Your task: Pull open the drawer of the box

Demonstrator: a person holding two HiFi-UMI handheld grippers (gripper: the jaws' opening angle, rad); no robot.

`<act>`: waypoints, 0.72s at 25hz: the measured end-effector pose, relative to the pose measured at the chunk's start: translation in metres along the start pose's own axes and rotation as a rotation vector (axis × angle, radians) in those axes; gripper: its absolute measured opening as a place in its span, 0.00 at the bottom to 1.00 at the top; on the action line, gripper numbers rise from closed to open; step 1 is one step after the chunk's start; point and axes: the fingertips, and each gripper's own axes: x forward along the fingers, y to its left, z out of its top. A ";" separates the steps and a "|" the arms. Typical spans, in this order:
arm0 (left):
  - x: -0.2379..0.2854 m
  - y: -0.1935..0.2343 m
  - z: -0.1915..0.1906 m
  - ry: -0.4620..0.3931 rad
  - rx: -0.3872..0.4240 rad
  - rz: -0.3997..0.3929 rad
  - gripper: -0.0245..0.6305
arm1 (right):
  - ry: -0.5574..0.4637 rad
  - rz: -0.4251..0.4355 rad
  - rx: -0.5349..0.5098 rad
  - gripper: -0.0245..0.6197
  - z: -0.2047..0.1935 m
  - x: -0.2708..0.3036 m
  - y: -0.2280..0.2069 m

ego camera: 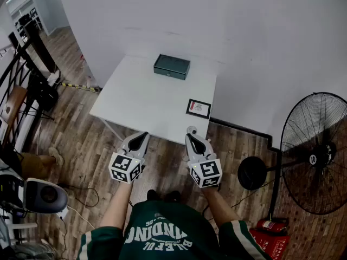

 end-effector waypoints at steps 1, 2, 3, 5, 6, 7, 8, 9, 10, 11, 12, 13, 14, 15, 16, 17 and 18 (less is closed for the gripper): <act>0.003 -0.001 -0.001 0.001 0.001 0.002 0.12 | -0.006 0.008 -0.001 0.04 0.000 0.000 -0.002; 0.005 -0.002 -0.001 0.002 0.001 0.003 0.12 | -0.011 0.015 -0.001 0.04 0.001 0.000 -0.003; 0.007 -0.003 -0.002 0.003 0.001 0.005 0.12 | -0.016 0.022 -0.001 0.04 0.001 0.000 -0.005; 0.012 -0.003 -0.002 0.003 -0.002 0.009 0.12 | -0.027 0.030 0.003 0.04 0.003 0.001 -0.010; 0.013 -0.003 -0.001 0.003 -0.006 0.013 0.12 | -0.031 0.033 0.008 0.04 0.003 0.002 -0.012; 0.015 -0.003 -0.001 0.003 -0.010 0.017 0.12 | -0.031 0.037 0.012 0.04 0.003 0.003 -0.014; 0.016 -0.003 -0.002 0.004 -0.013 0.022 0.12 | -0.030 0.041 0.016 0.04 0.002 0.005 -0.016; 0.017 -0.002 -0.003 0.005 -0.017 0.026 0.12 | -0.027 0.045 0.019 0.04 0.001 0.007 -0.017; 0.018 -0.001 -0.005 0.008 -0.022 0.030 0.12 | -0.022 0.048 0.021 0.04 -0.002 0.009 -0.018; 0.020 0.001 -0.007 0.011 -0.028 0.032 0.12 | -0.014 0.049 0.024 0.04 -0.004 0.012 -0.020; 0.023 0.003 -0.009 0.013 -0.037 0.033 0.12 | -0.006 0.049 0.026 0.04 -0.007 0.015 -0.022; 0.026 0.006 -0.010 0.015 -0.044 0.033 0.12 | 0.001 0.049 0.028 0.04 -0.009 0.019 -0.024; 0.030 0.009 -0.011 0.016 -0.050 0.031 0.12 | 0.007 0.047 0.028 0.04 -0.010 0.023 -0.027; 0.035 0.013 -0.011 0.018 -0.053 0.029 0.12 | 0.010 0.044 0.029 0.04 -0.011 0.028 -0.030; 0.041 0.017 -0.011 0.018 -0.056 0.027 0.12 | 0.014 0.042 0.029 0.04 -0.011 0.033 -0.033; 0.047 0.023 -0.010 0.017 -0.060 0.026 0.12 | 0.017 0.041 0.028 0.04 -0.011 0.039 -0.036; 0.053 0.029 -0.009 0.017 -0.064 0.024 0.12 | 0.020 0.041 0.028 0.04 -0.011 0.046 -0.038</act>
